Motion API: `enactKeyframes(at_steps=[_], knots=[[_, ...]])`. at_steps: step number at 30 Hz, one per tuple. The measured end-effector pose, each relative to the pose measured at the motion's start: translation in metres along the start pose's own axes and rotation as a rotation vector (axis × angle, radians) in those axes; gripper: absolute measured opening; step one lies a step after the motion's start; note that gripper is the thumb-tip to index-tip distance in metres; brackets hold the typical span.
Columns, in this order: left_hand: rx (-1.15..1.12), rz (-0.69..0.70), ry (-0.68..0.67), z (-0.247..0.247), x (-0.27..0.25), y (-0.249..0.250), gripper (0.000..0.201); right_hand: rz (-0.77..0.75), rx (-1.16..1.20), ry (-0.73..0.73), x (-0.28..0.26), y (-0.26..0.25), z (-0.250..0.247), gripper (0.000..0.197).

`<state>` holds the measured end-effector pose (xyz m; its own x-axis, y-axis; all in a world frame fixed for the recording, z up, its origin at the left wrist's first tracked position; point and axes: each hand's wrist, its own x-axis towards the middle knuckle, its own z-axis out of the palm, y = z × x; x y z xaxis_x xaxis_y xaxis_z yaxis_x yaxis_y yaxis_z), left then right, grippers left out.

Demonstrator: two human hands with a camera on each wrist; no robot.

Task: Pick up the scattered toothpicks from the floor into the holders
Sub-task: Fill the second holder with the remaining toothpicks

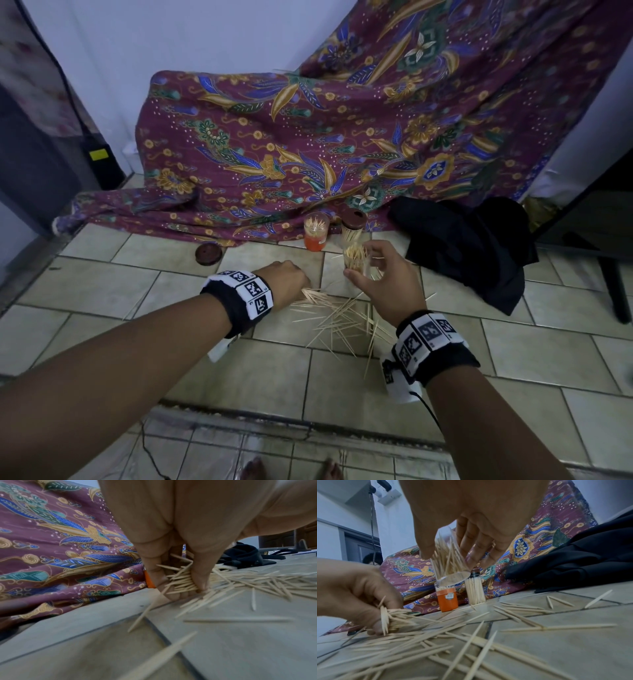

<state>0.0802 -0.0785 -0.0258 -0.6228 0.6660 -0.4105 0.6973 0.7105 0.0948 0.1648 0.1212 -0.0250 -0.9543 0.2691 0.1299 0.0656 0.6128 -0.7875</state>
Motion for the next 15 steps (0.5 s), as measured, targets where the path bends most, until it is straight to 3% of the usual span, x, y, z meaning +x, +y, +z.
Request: enactKeyframes(at_steps=[15], knots=[[-0.135,0.118,0.052,-0.075,-0.004,-0.022,0.016,-0.024,-0.066,-0.005,0.018,0.001,-0.004,0.045]])
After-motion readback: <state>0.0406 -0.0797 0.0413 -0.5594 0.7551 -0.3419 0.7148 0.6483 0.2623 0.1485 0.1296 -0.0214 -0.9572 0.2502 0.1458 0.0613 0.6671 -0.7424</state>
